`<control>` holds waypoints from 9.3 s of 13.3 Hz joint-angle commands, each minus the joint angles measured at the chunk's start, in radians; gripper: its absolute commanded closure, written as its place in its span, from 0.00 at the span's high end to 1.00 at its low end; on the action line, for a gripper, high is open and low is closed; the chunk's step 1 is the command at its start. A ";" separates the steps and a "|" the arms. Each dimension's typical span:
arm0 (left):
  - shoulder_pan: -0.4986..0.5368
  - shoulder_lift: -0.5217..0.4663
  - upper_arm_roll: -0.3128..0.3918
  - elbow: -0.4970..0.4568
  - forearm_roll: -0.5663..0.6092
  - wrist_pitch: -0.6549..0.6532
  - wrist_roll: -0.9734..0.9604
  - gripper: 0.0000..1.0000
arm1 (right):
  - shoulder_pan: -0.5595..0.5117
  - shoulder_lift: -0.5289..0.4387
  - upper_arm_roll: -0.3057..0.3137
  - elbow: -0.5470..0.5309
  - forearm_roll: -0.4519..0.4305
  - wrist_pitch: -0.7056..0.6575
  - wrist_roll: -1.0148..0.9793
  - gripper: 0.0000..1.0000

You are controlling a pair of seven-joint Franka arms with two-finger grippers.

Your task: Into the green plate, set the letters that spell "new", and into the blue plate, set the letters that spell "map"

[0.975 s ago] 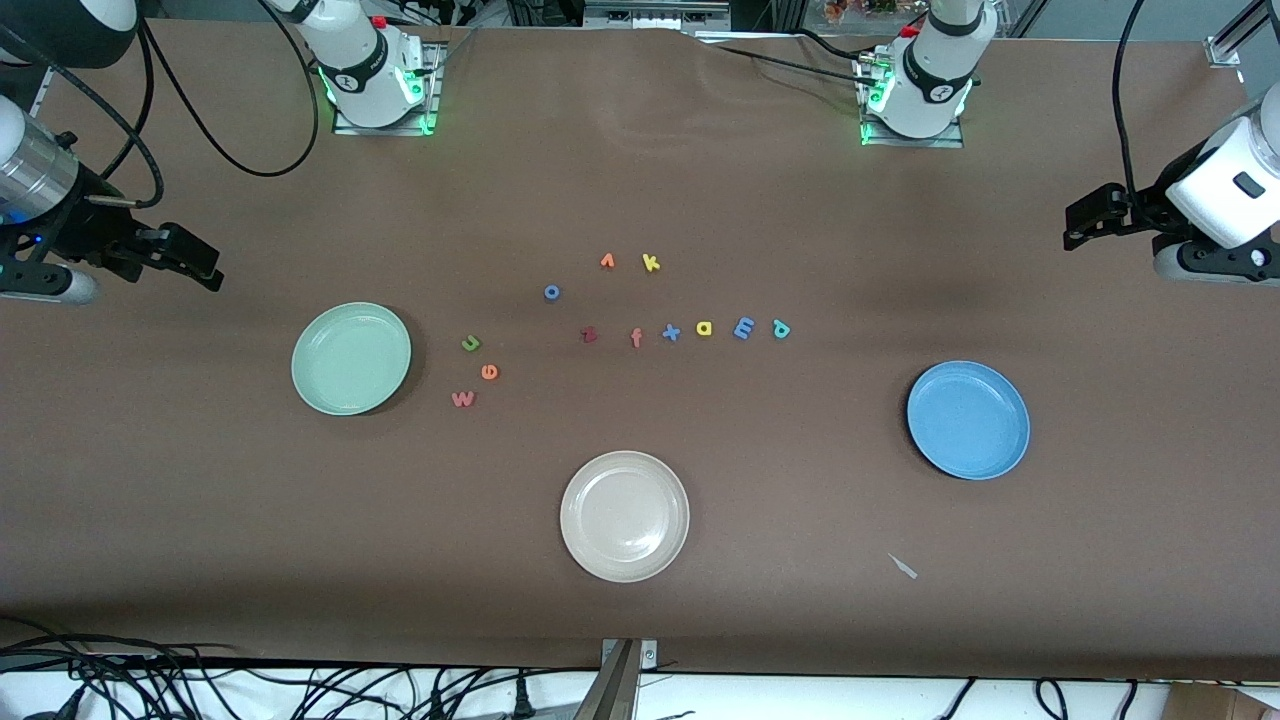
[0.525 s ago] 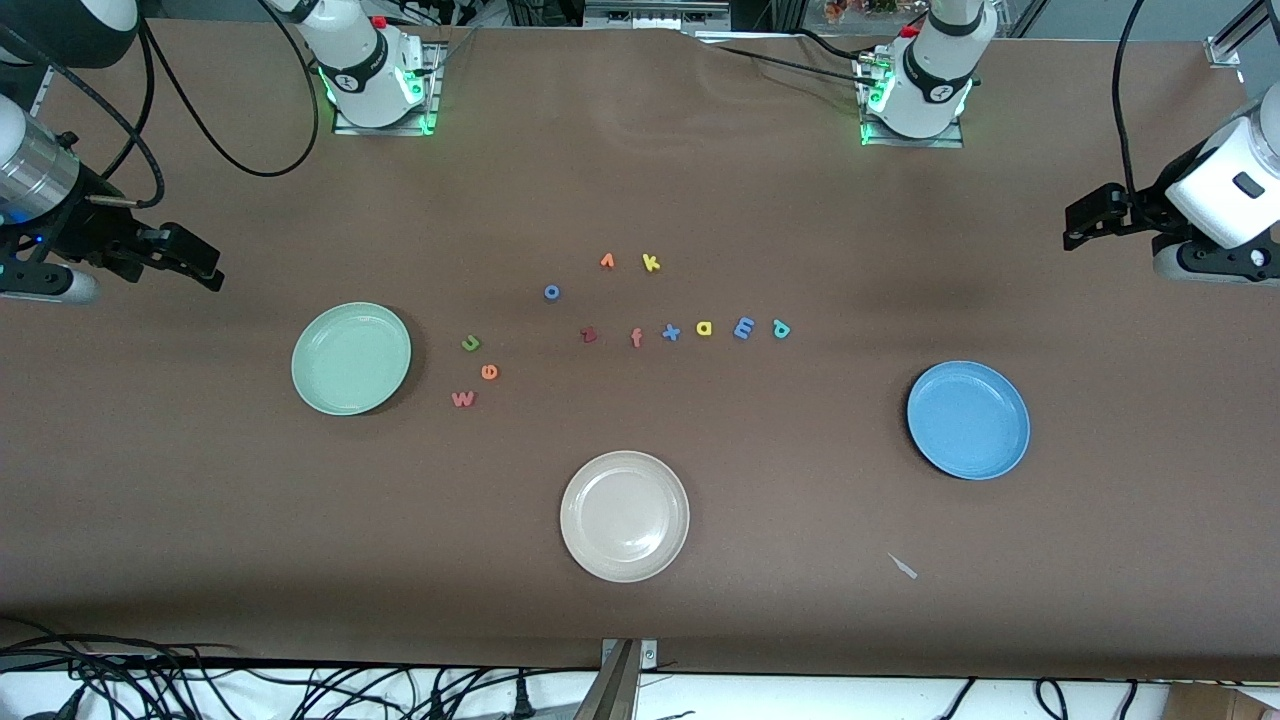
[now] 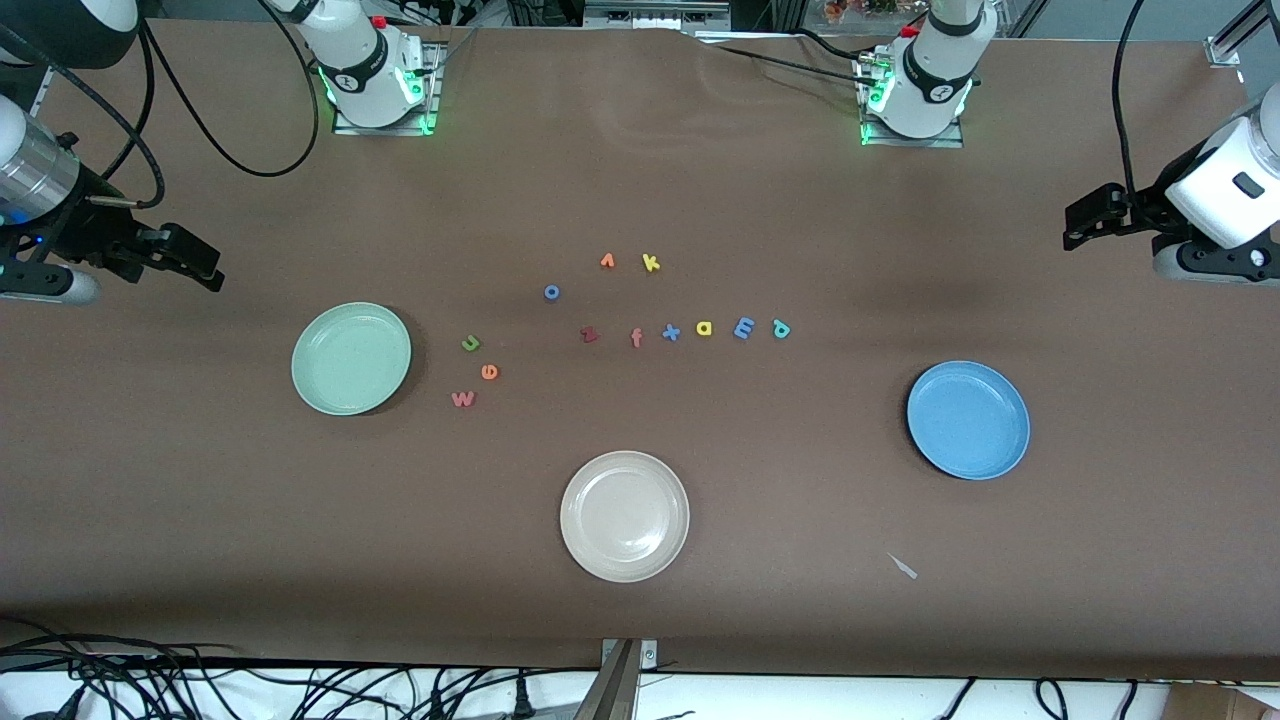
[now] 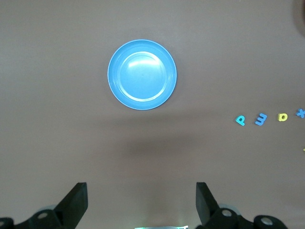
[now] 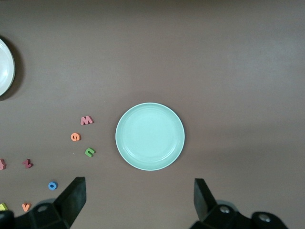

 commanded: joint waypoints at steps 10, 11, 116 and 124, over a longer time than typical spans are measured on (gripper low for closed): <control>-0.001 0.016 -0.003 0.012 -0.026 -0.010 0.020 1.00 | 0.005 0.004 0.001 0.007 -0.008 -0.011 0.121 1.00; -0.001 0.018 -0.005 0.013 -0.028 -0.007 0.019 1.00 | 0.015 0.007 0.001 0.007 -0.010 -0.011 0.157 1.00; -0.453 0.636 -0.020 -0.229 -0.028 0.788 -0.894 0.27 | 0.365 0.278 -0.123 -0.434 0.019 0.584 0.931 0.03; -0.450 0.623 -0.022 -0.200 -0.029 0.771 -0.882 0.21 | 0.361 0.278 -0.269 -0.610 0.022 0.717 0.669 0.09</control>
